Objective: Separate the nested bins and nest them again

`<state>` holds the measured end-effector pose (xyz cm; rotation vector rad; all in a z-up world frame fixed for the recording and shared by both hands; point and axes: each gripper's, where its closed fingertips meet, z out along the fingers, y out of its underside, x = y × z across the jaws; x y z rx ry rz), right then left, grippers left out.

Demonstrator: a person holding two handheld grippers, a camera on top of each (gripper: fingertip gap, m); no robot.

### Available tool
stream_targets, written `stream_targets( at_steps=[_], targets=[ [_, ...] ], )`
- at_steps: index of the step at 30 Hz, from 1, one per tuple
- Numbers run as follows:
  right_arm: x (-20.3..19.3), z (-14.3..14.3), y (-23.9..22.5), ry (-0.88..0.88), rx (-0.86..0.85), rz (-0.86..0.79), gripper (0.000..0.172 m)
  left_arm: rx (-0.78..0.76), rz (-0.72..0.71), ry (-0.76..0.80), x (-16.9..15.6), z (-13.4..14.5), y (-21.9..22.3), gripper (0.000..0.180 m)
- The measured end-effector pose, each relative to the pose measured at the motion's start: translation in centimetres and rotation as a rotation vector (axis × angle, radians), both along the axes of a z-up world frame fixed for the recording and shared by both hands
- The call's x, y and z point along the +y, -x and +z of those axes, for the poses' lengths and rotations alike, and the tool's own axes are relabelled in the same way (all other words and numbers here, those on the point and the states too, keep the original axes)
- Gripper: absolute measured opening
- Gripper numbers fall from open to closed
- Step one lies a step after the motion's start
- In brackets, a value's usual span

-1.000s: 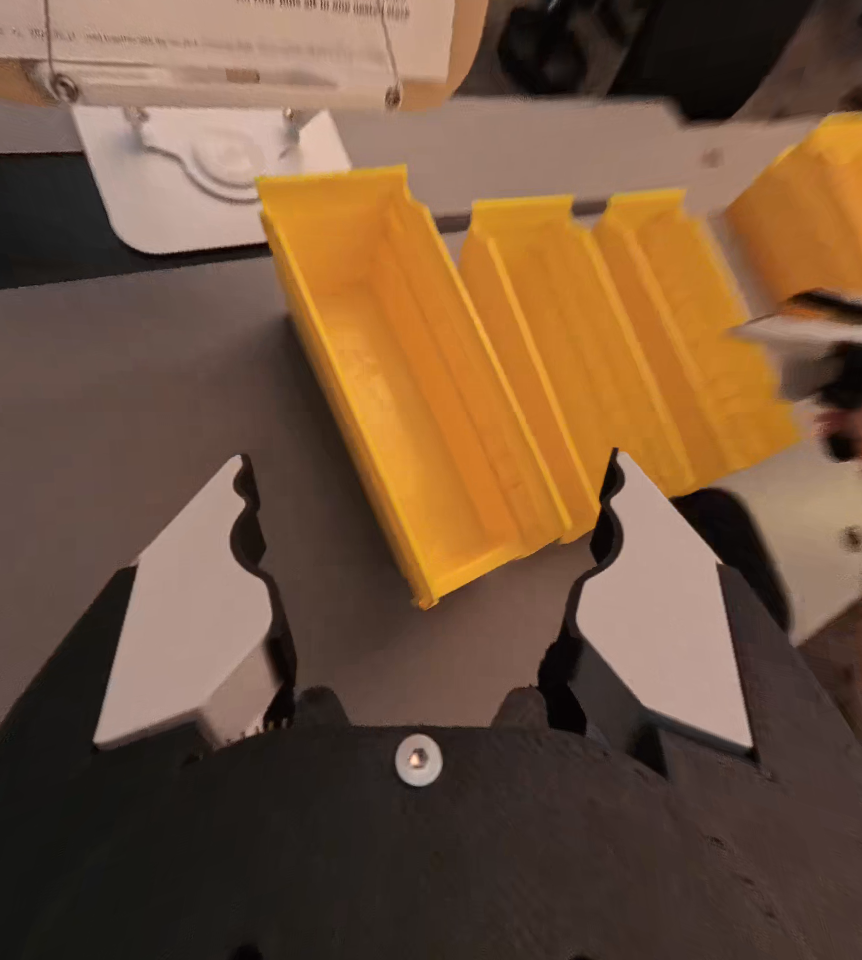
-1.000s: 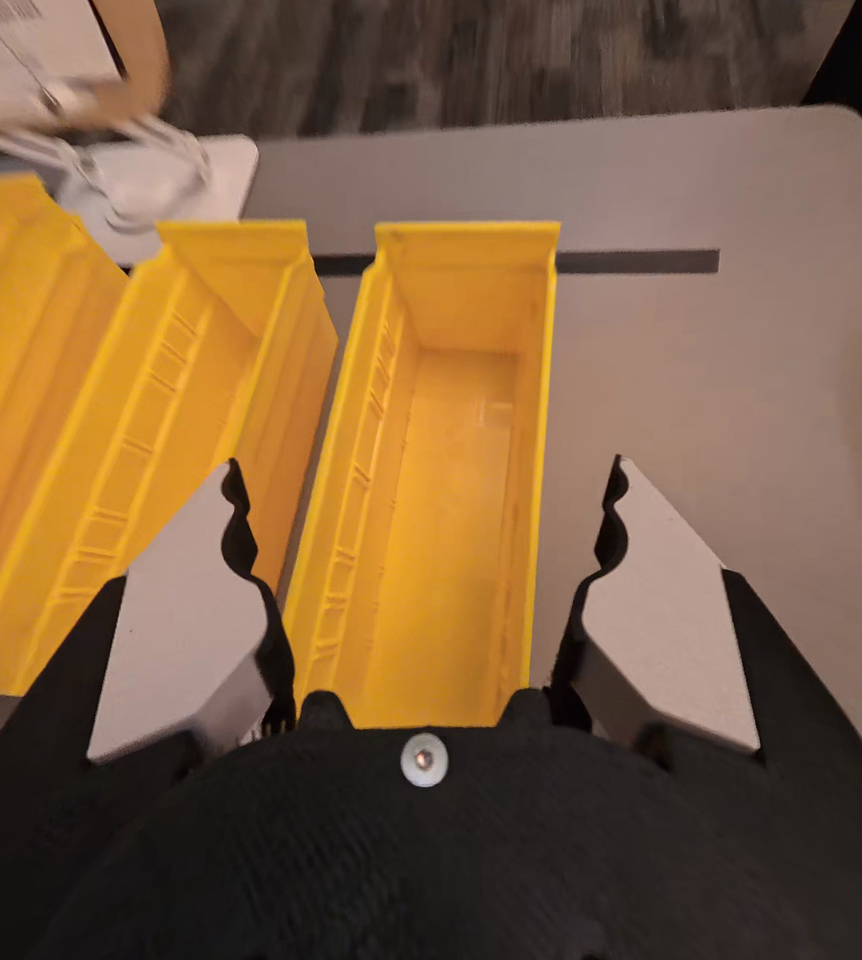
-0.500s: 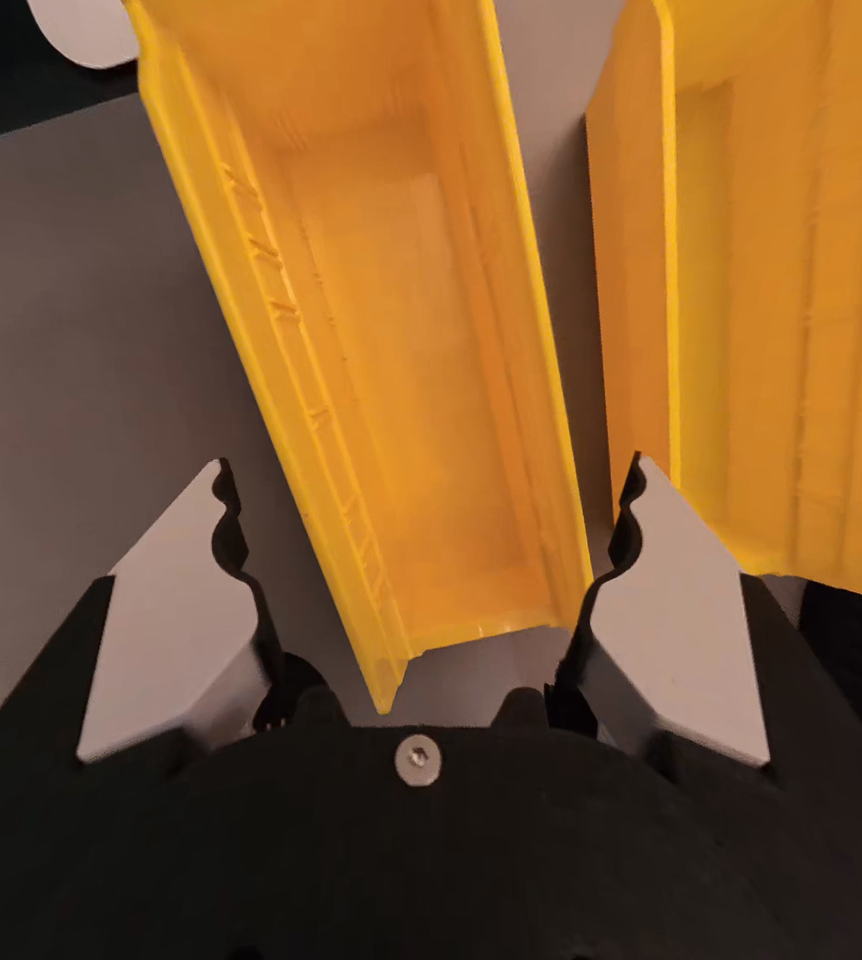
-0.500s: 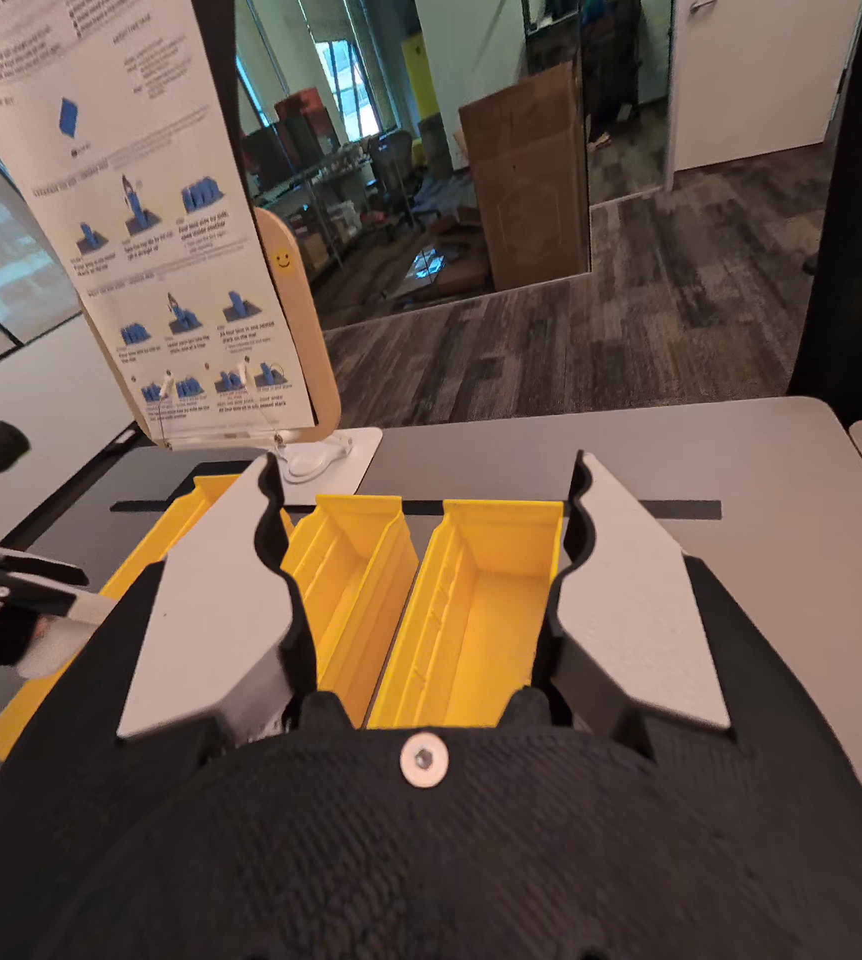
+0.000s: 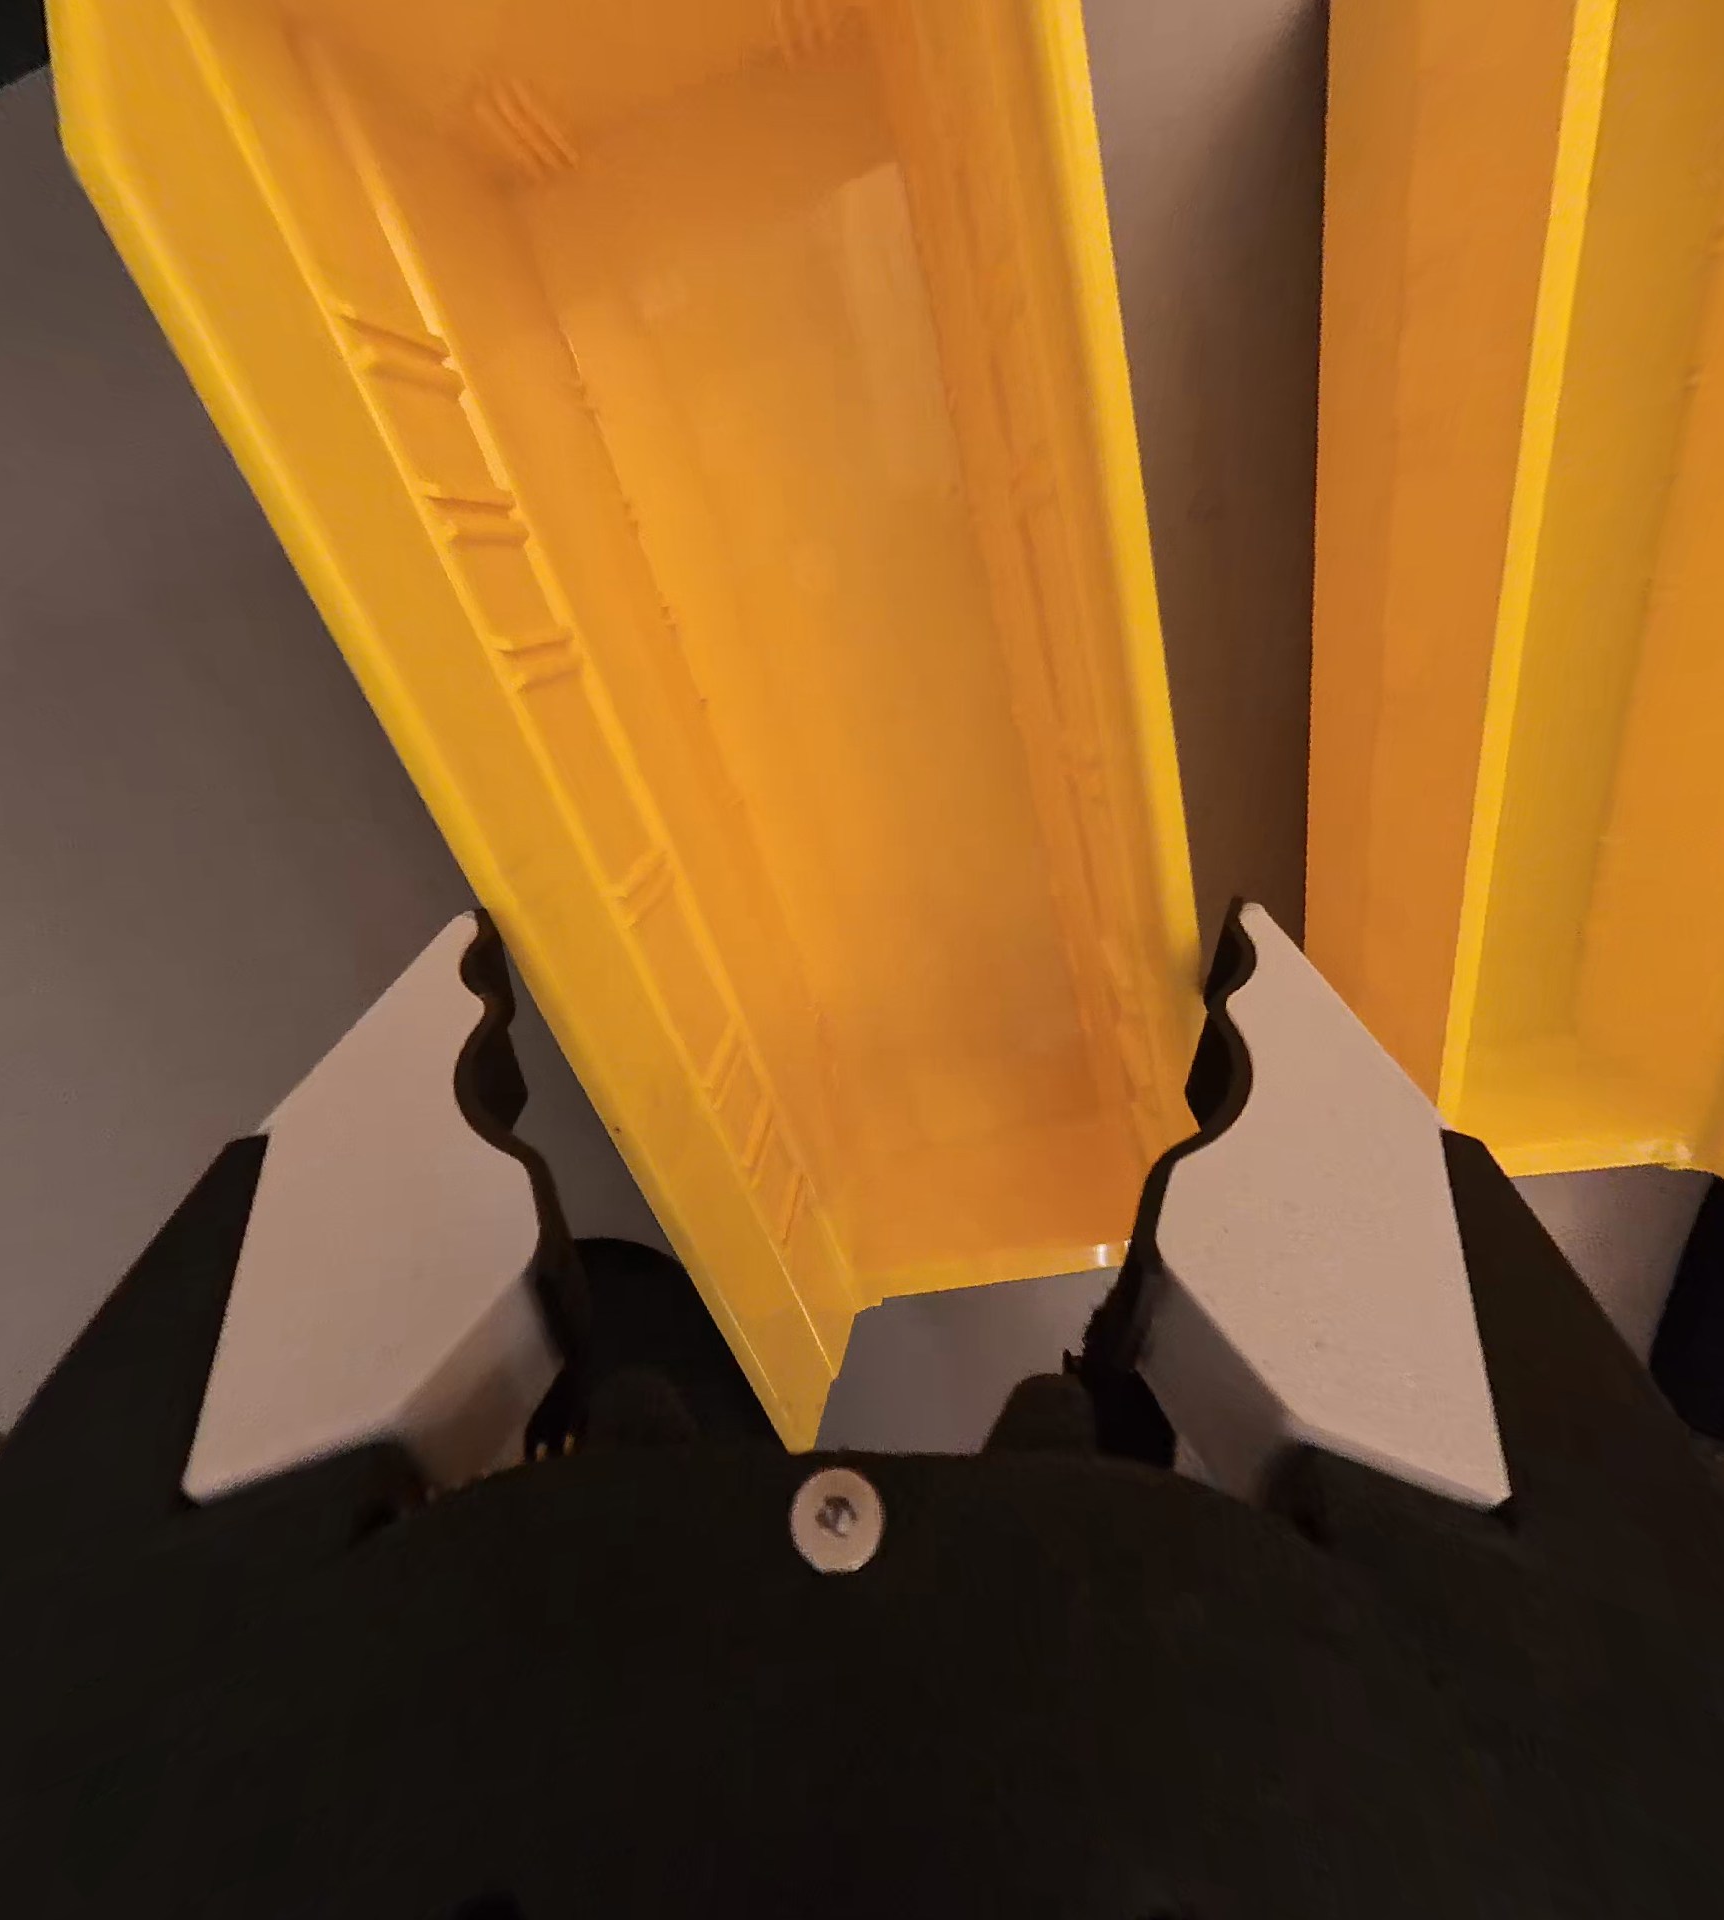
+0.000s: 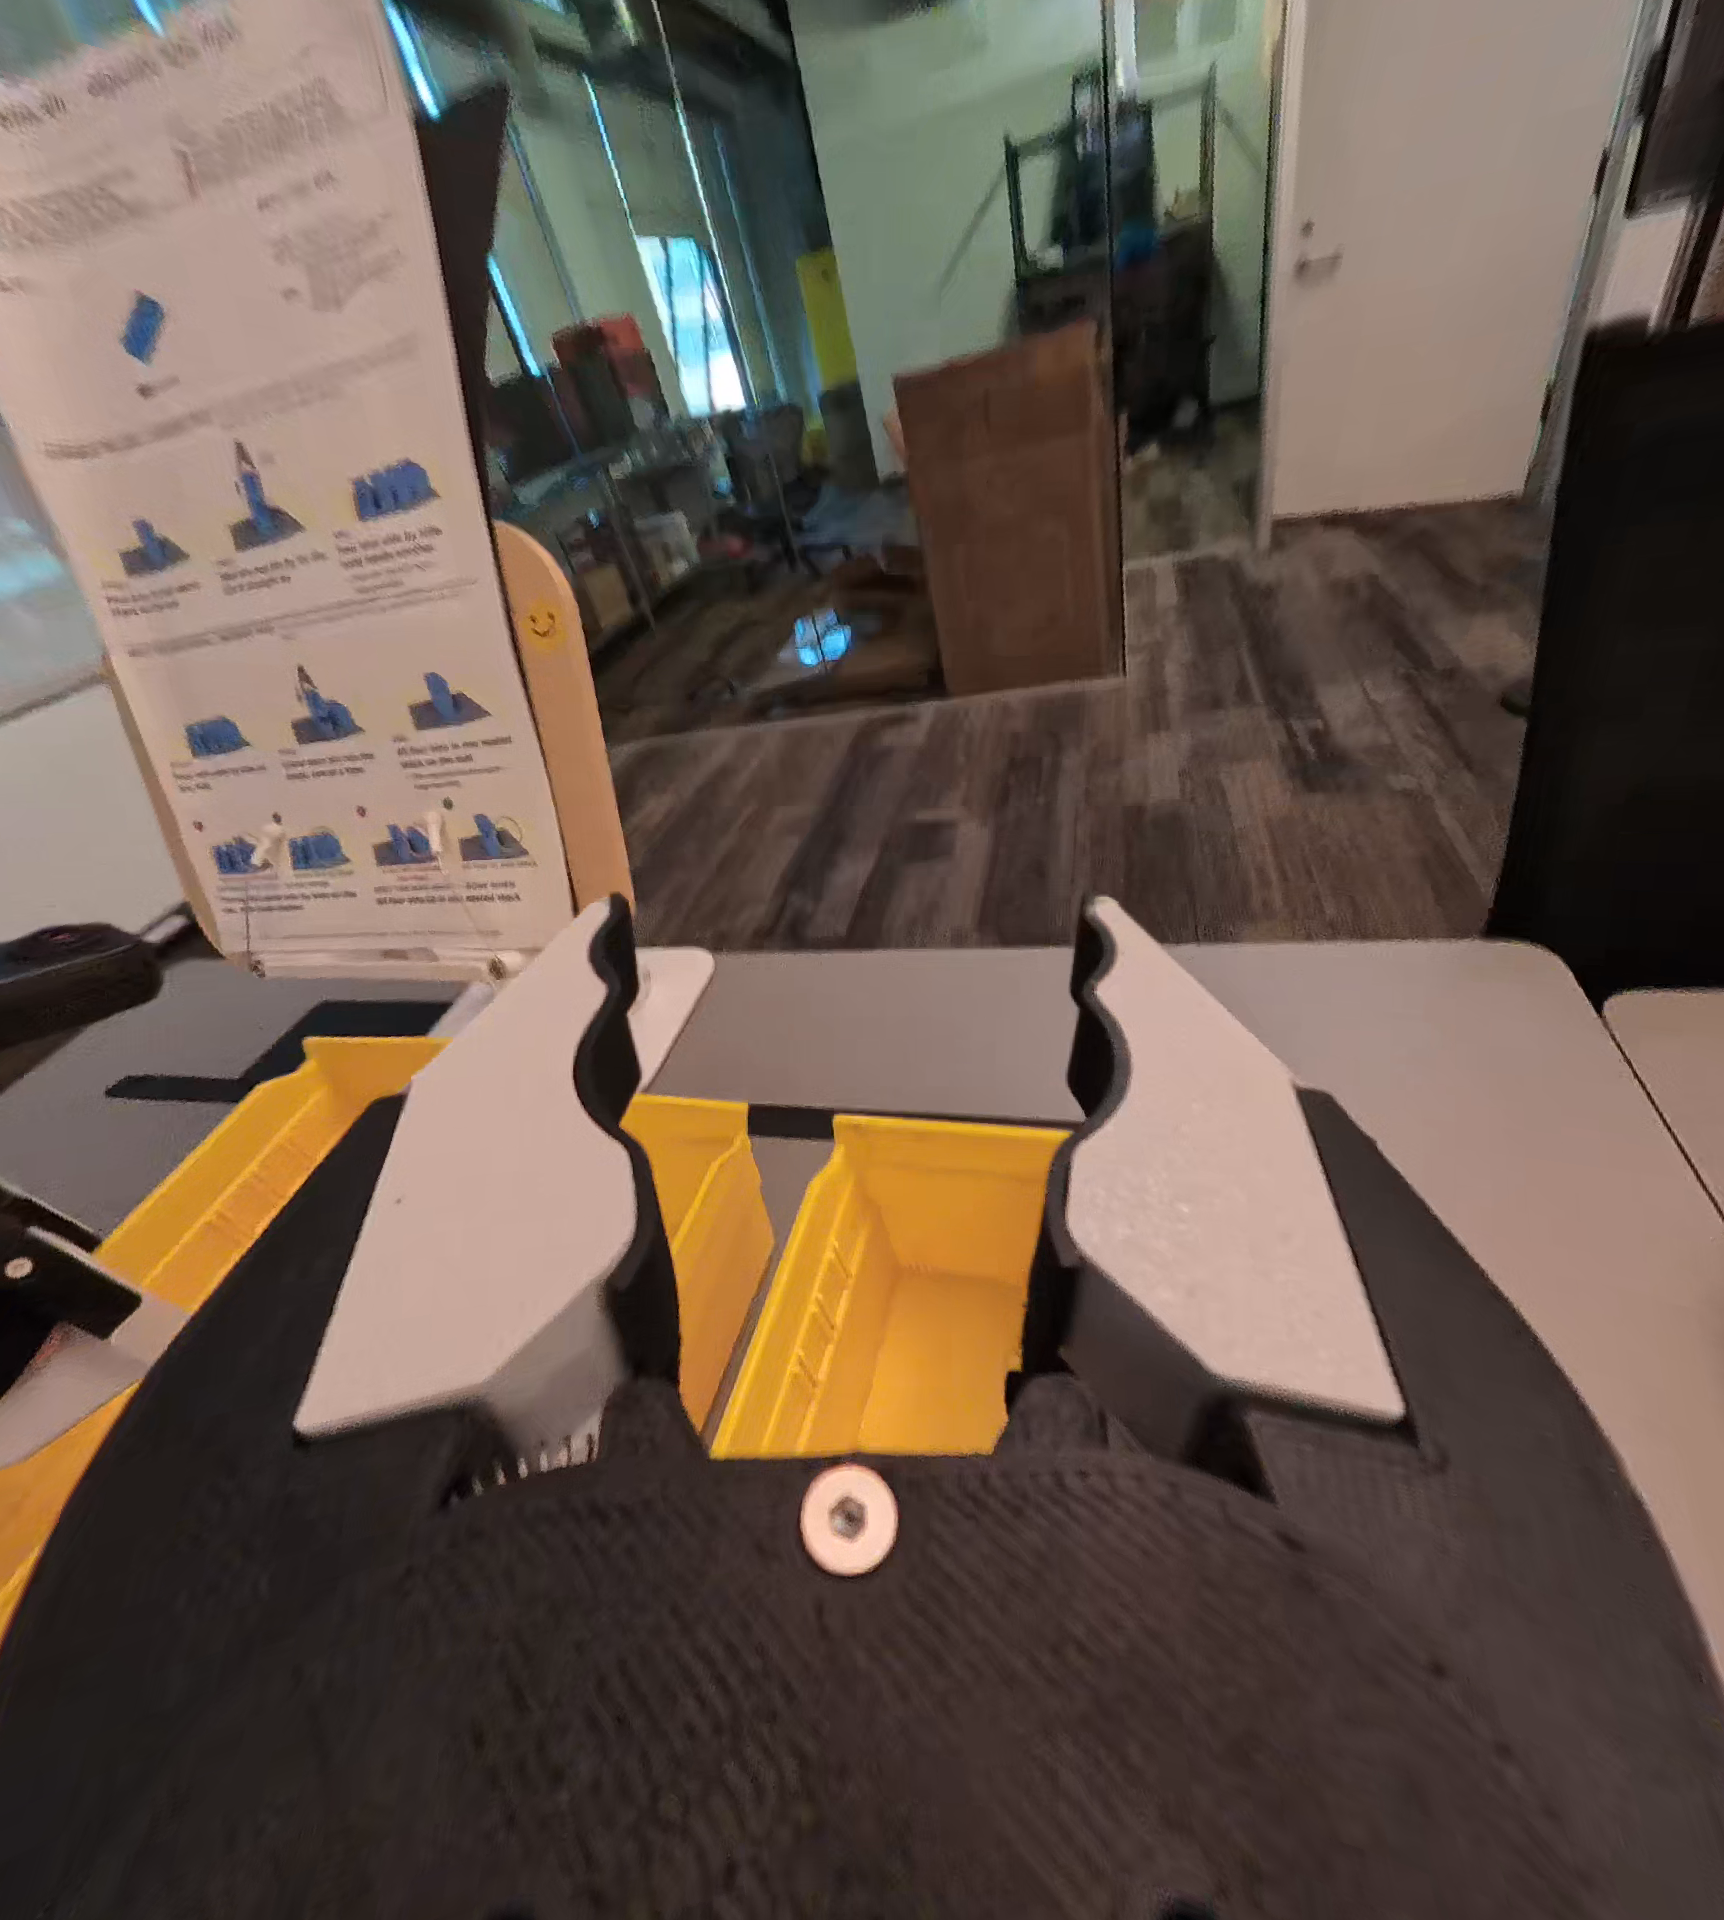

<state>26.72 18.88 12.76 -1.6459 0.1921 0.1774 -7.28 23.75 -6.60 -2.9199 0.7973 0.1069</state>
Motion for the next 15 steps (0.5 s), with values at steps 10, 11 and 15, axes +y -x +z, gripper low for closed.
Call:
stream_targets(
  at_steps=[10,11,15],
  targets=[
    [0.3,-2.1,-1.8,0.009,0.06,0.027,0.075,0.032,-0.003,0.05,0.0,-0.1,0.3,0.126],
    [0.2,-1.7,-1.5,-0.019,0.1,0.048,0.074,0.036,-0.013,0.05,0.1,0.0,0.4,0.124],
    [0.3,-0.4,0.3,-0.076,0.112,0.091,0.074,0.038,-0.026,0.072,0.4,0.1,0.8,0.12]
  ],
)
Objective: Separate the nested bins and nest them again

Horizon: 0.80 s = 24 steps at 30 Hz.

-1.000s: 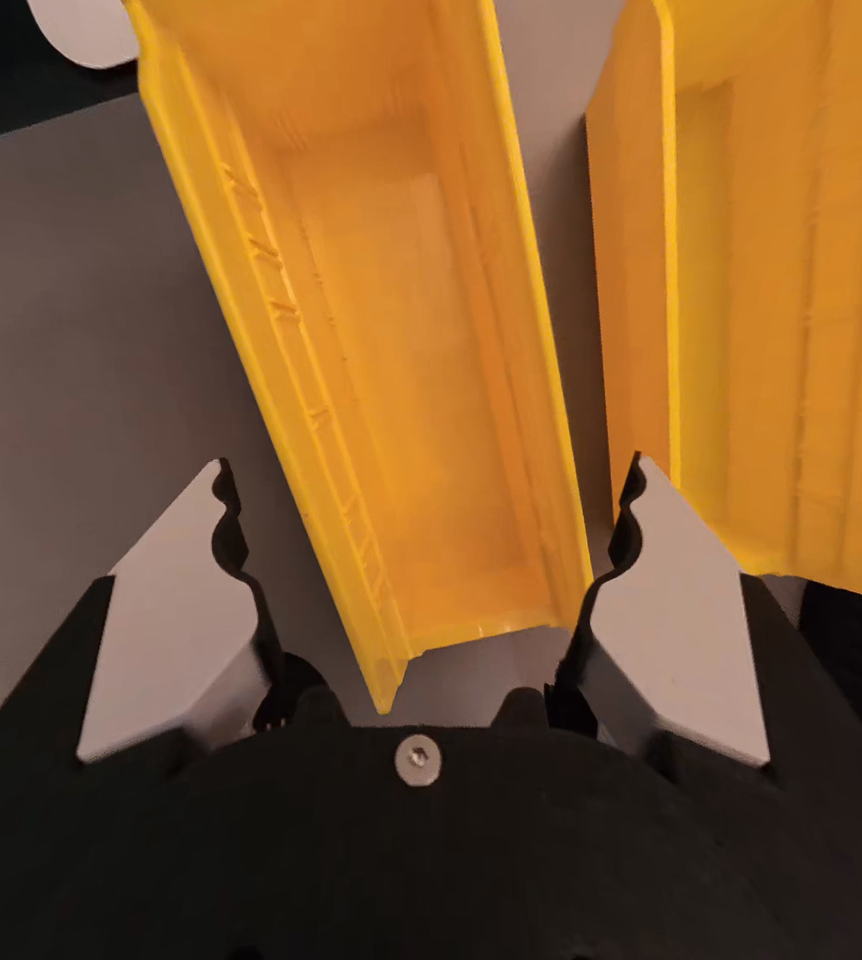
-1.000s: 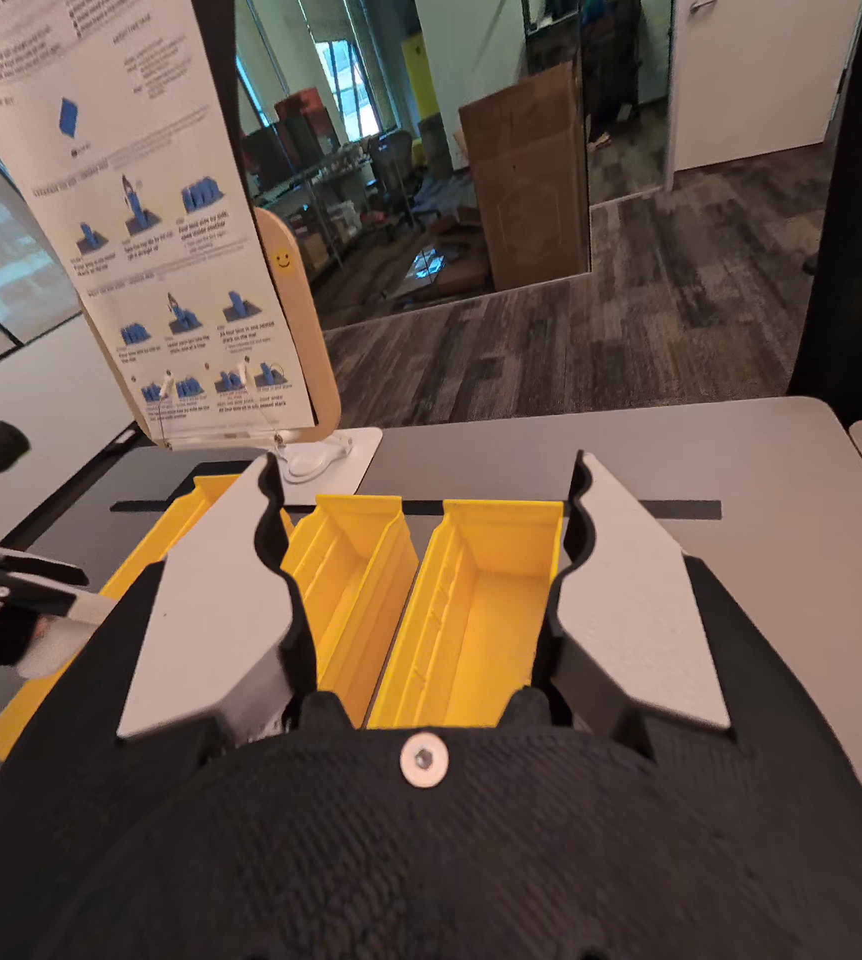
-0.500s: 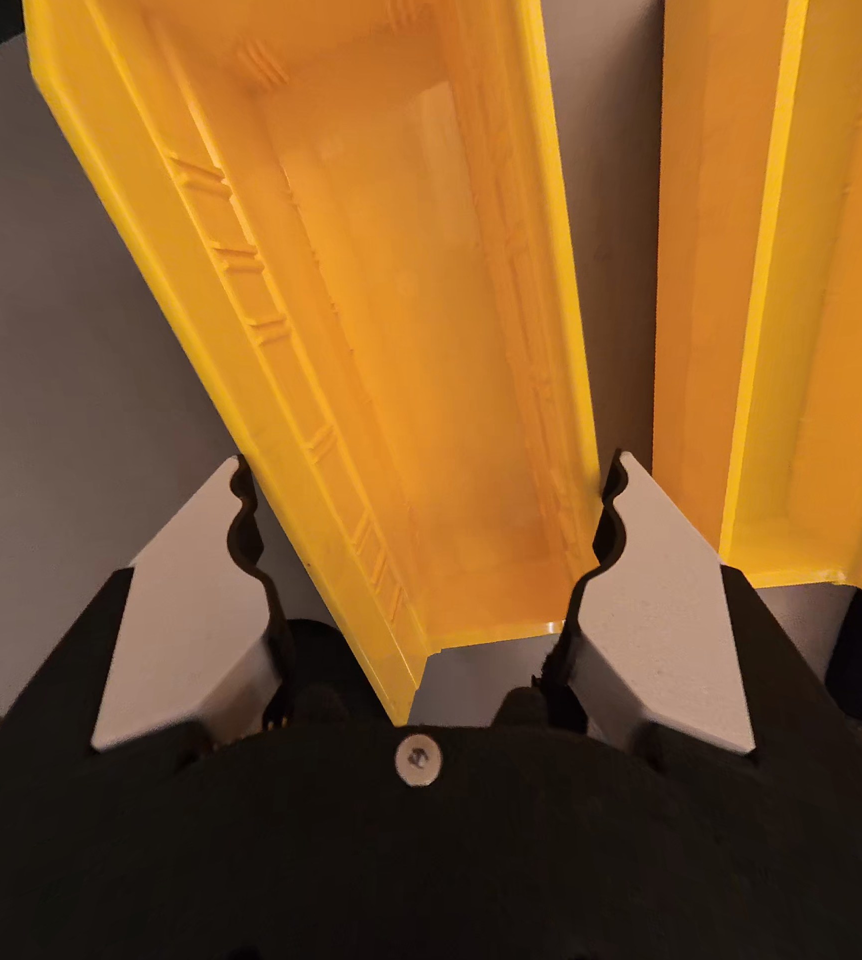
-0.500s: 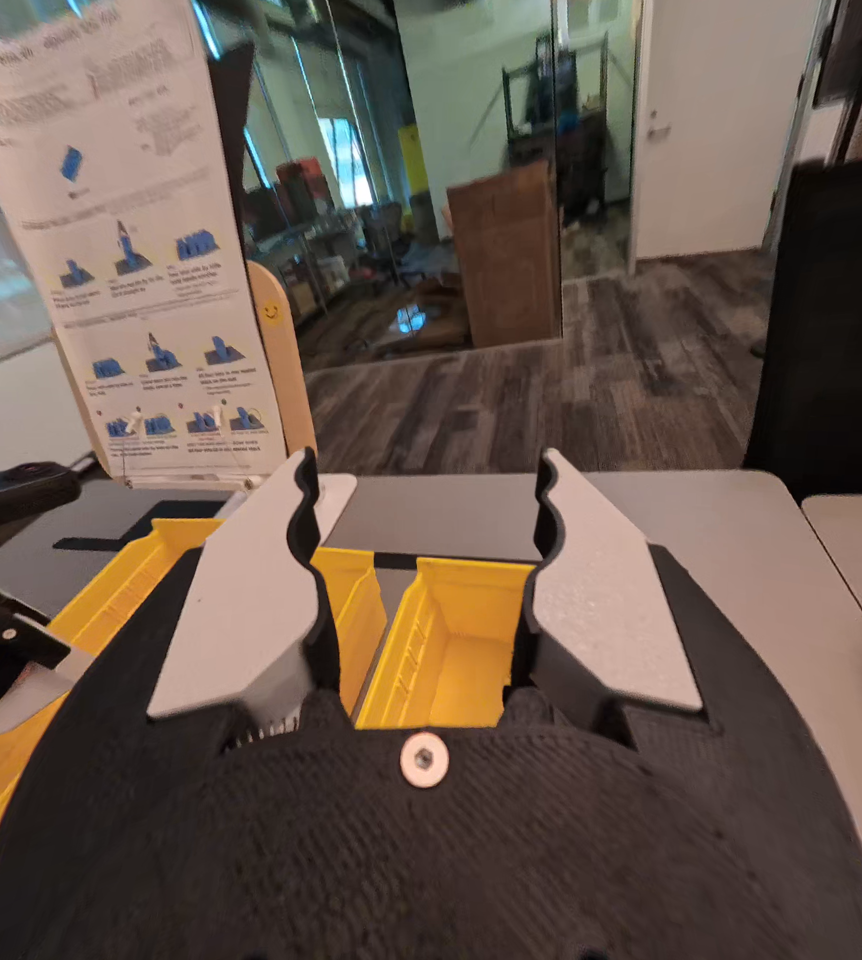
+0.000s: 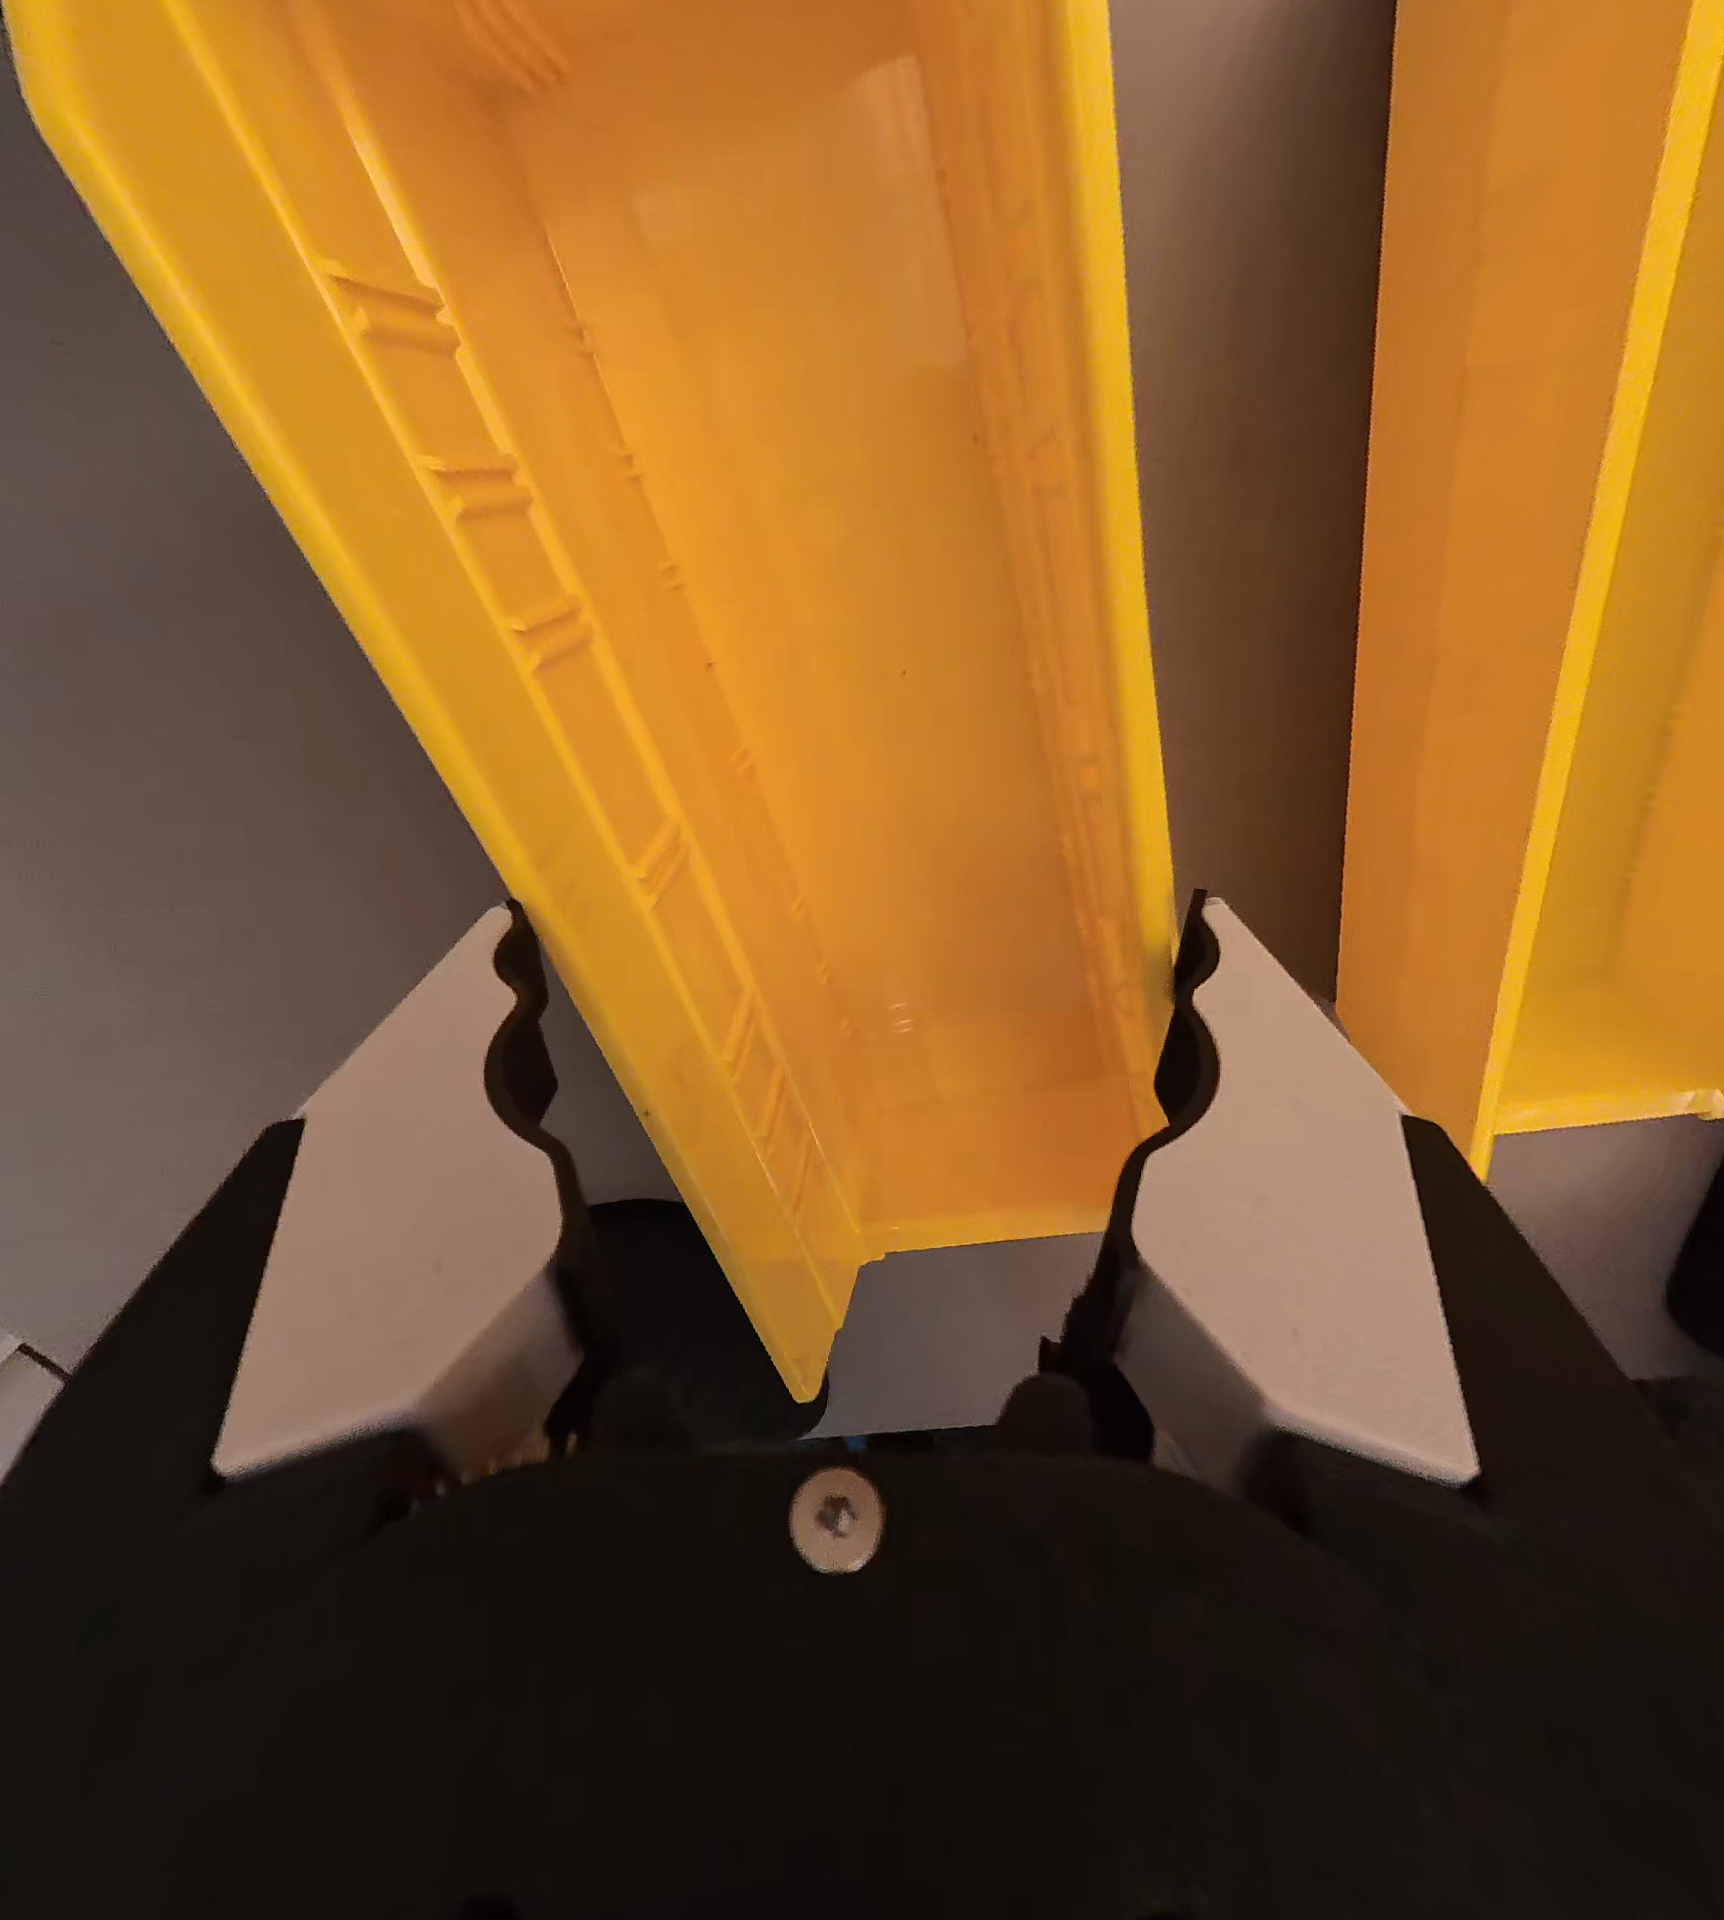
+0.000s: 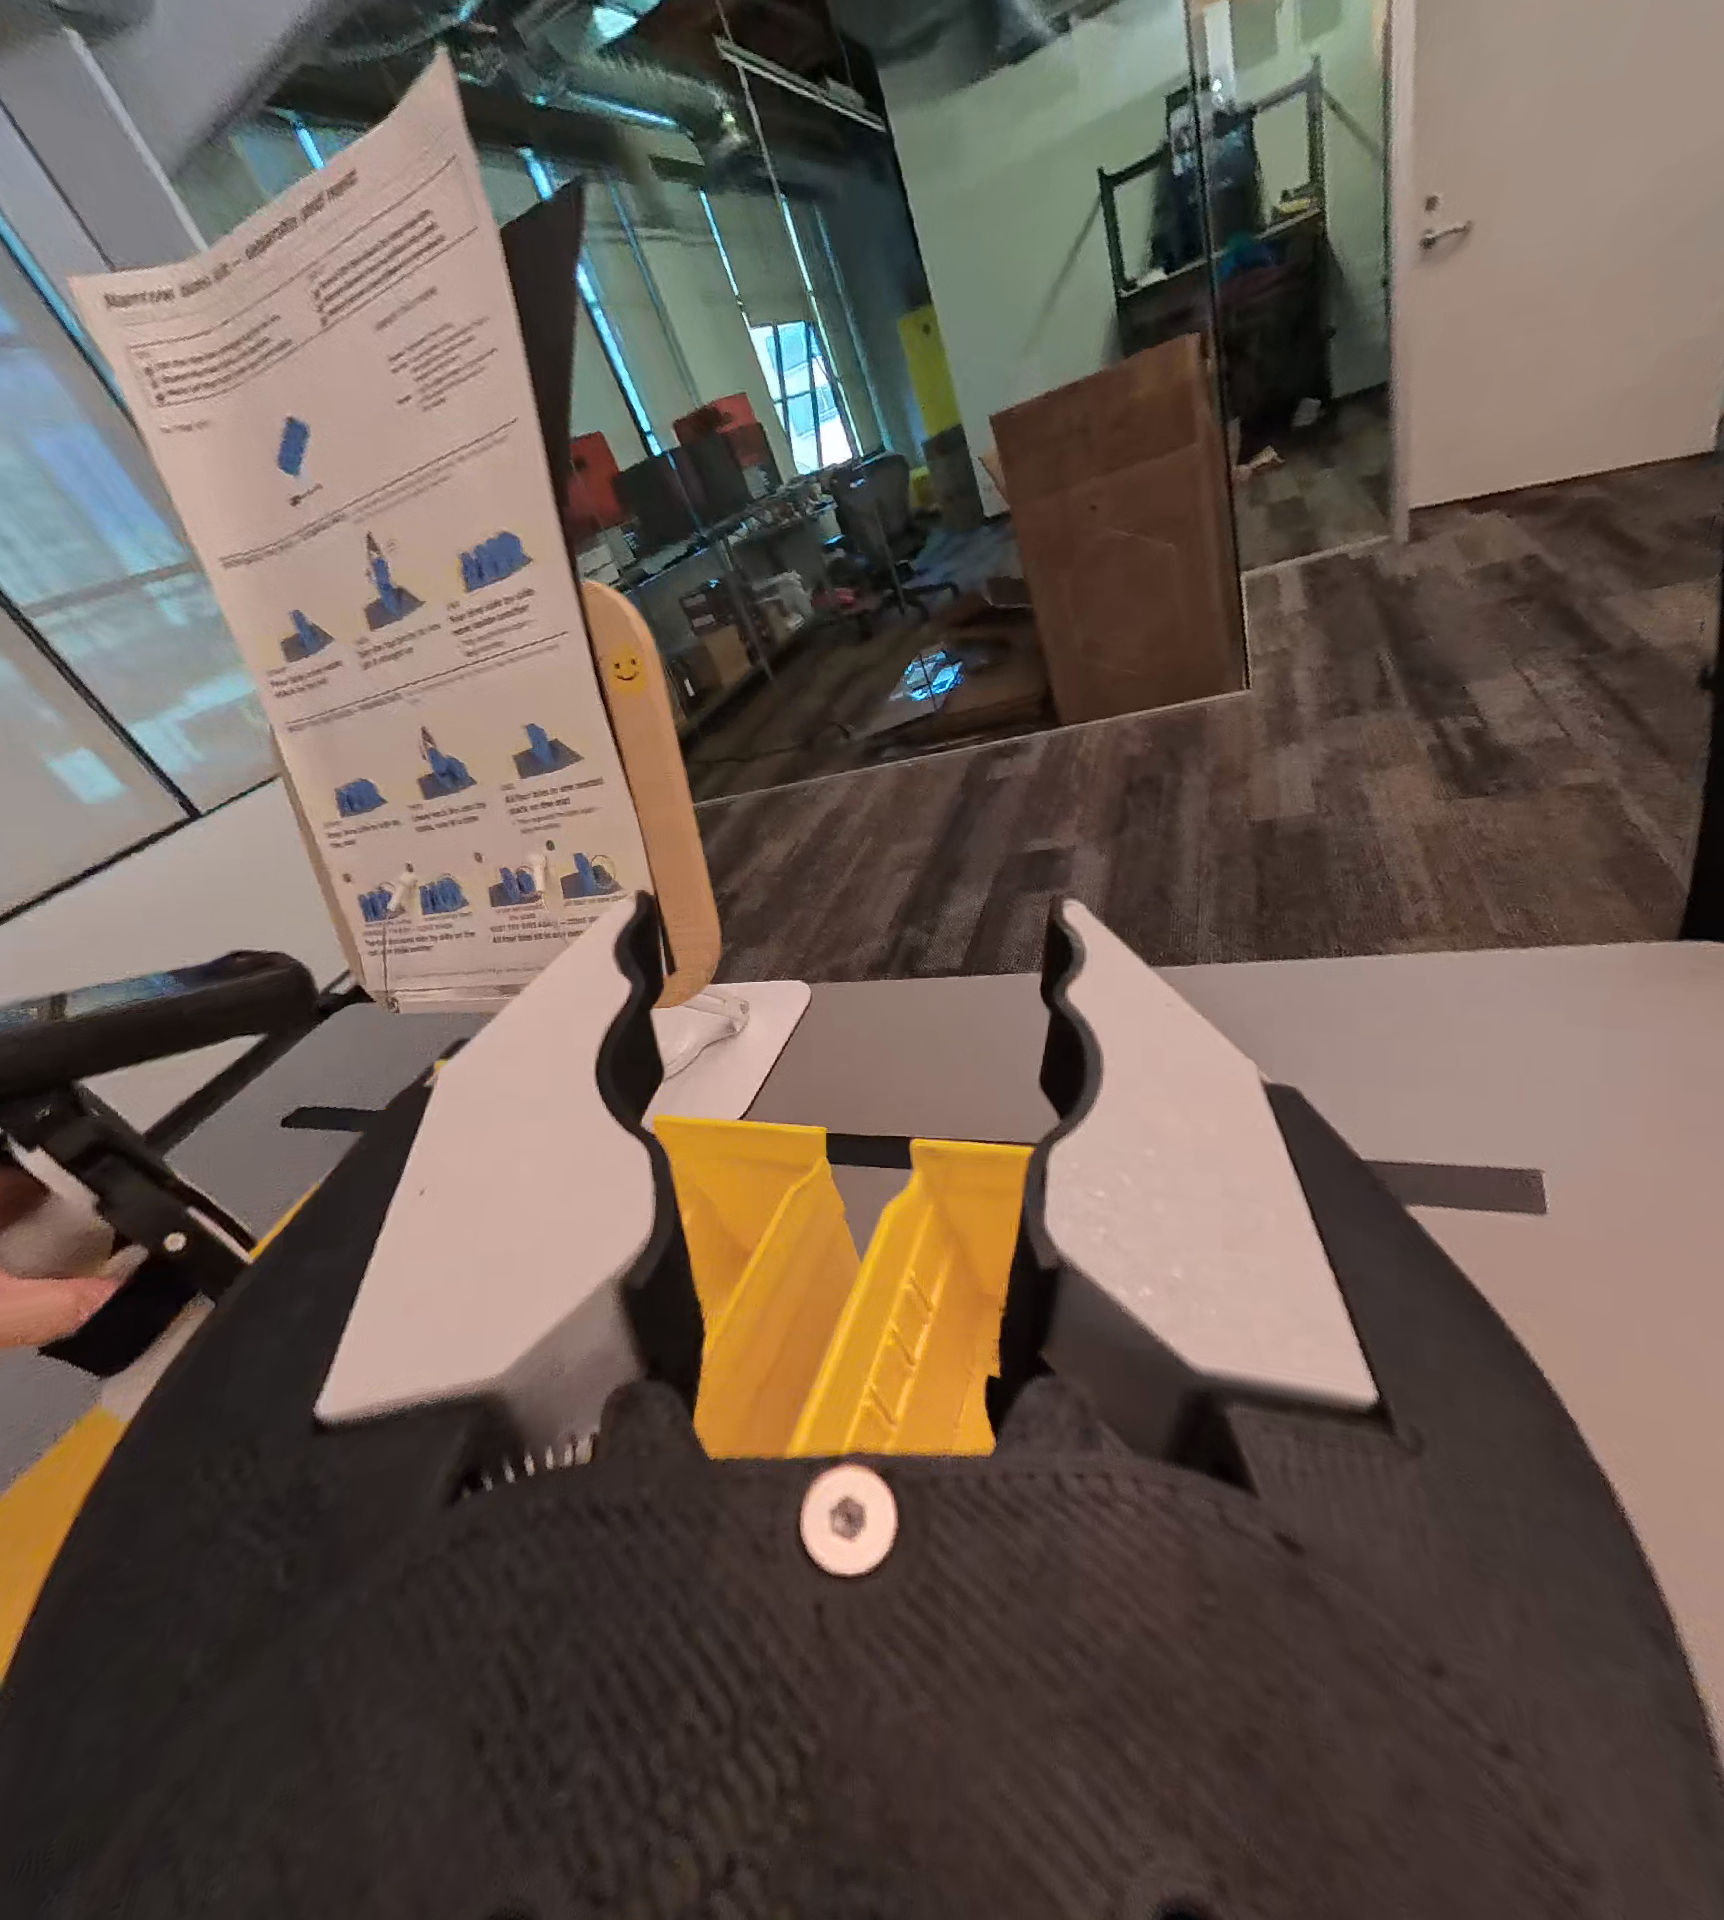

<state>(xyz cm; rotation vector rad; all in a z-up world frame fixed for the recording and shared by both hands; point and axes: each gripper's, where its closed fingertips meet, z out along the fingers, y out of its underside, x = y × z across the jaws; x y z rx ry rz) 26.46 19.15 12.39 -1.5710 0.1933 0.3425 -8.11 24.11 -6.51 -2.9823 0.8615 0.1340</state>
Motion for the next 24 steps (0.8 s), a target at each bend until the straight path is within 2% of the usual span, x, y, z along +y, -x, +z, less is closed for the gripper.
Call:
stream_targets(
  at_steps=[6,11,17,22,24],
  targets=[
    [1.2,-0.3,3.8,0.036,-0.164,0.049,0.073,-0.001,0.0,0.004,0.2,0.2,0.2,0.115],
    [2.0,-1.4,6.1,0.078,-0.161,0.126,0.072,0.022,-0.006,0.012,0.0,0.3,0.4,0.115],
    [2.1,-1.4,6.7,0.075,-0.155,0.148,0.072,0.052,-0.026,-0.018,0.2,1.1,0.7,0.108],
    [1.9,-1.3,6.3,0.061,-0.099,0.168,0.072,0.038,-0.003,-0.006,-0.2,0.7,0.6,0.121],
    [1.7,-1.0,6.3,0.048,-0.073,0.178,0.072,0.008,0.007,0.019,-0.6,0.3,0.3,0.135]
  ],
)
